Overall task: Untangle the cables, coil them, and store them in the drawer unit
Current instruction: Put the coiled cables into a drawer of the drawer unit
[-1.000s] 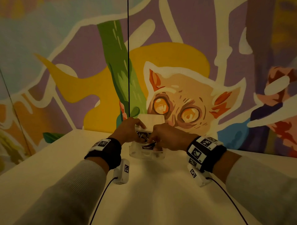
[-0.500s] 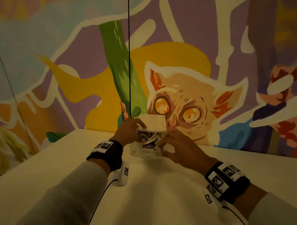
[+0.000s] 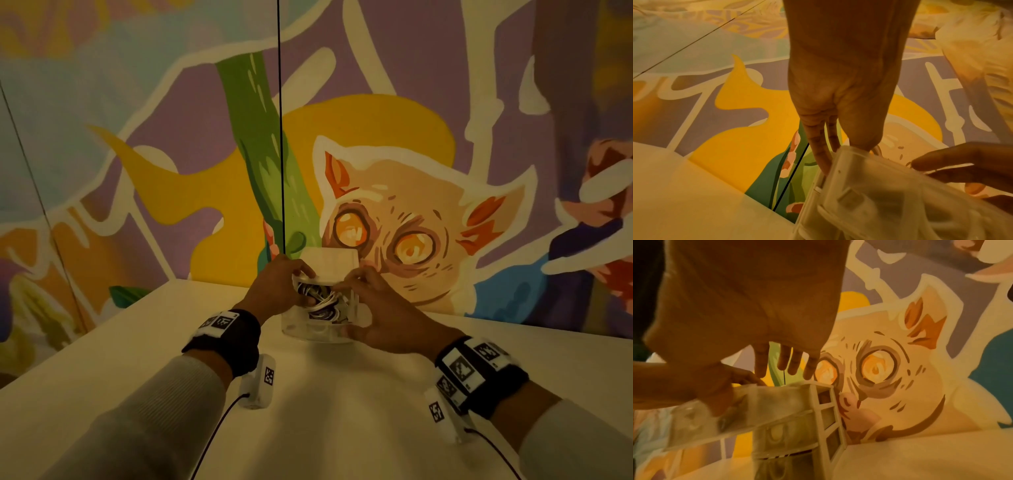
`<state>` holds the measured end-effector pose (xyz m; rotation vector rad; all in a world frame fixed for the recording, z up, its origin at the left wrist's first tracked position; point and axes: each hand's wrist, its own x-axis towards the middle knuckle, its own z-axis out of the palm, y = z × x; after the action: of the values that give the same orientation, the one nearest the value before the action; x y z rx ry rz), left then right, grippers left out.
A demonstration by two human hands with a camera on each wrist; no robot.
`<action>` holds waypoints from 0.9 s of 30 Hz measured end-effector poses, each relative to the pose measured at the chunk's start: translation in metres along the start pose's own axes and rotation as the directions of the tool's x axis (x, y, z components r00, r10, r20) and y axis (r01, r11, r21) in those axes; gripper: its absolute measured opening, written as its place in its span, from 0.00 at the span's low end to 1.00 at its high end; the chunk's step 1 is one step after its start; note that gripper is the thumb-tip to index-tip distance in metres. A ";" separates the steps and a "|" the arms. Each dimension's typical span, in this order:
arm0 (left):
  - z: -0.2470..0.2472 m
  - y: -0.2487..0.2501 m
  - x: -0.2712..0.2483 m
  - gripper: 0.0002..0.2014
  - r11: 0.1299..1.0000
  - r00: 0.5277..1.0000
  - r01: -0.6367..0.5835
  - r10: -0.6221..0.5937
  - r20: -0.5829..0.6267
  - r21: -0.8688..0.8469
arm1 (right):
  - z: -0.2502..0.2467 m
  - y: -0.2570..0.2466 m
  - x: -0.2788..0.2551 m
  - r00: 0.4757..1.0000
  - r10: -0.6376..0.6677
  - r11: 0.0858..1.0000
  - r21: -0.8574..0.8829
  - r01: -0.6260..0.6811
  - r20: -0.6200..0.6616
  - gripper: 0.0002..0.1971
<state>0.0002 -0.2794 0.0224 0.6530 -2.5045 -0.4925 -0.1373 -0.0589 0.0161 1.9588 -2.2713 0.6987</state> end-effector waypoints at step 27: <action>-0.045 -0.026 -0.019 0.36 0.950 0.937 -0.207 0.124 0.326 0.234 | -0.002 0.032 0.027 0.992 0.003 0.995 -0.095 0.009 0.124 0.34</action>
<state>0.0486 -0.3007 0.0399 0.4805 -2.9252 -0.2071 -0.1730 -0.0803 0.0174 2.0139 -2.3223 0.4714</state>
